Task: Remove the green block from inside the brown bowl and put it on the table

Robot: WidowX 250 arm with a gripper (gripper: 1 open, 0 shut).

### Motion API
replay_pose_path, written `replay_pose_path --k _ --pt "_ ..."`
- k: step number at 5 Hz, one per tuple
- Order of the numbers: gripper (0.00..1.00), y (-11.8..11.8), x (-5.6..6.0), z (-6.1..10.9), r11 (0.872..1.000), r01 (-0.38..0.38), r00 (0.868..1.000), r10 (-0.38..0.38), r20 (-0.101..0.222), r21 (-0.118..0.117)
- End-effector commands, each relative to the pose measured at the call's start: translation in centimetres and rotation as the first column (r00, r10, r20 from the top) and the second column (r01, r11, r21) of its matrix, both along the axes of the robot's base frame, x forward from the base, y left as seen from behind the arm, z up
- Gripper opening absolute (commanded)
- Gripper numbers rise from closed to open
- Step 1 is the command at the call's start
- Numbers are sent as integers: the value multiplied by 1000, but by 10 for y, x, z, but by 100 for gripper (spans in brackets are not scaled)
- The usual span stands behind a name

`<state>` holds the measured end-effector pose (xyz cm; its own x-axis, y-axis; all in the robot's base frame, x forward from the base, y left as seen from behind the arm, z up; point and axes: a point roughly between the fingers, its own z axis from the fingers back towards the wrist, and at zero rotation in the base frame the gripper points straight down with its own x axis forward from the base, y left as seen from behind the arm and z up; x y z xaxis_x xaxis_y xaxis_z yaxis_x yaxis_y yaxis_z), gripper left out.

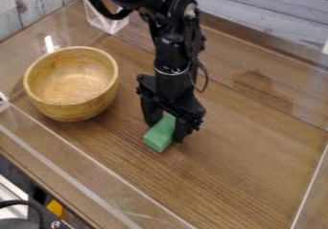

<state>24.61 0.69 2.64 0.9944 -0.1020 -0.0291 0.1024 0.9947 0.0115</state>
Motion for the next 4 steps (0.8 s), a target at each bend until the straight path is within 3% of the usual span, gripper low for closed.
replay_pose_path --k 1,2,4 --pt "100 6 9 21 998 -62 995 63 74 -6" --pt "100 10 8 27 992 -126 989 127 82 -15" --pt "100 13 11 29 993 -112 989 113 92 -22"
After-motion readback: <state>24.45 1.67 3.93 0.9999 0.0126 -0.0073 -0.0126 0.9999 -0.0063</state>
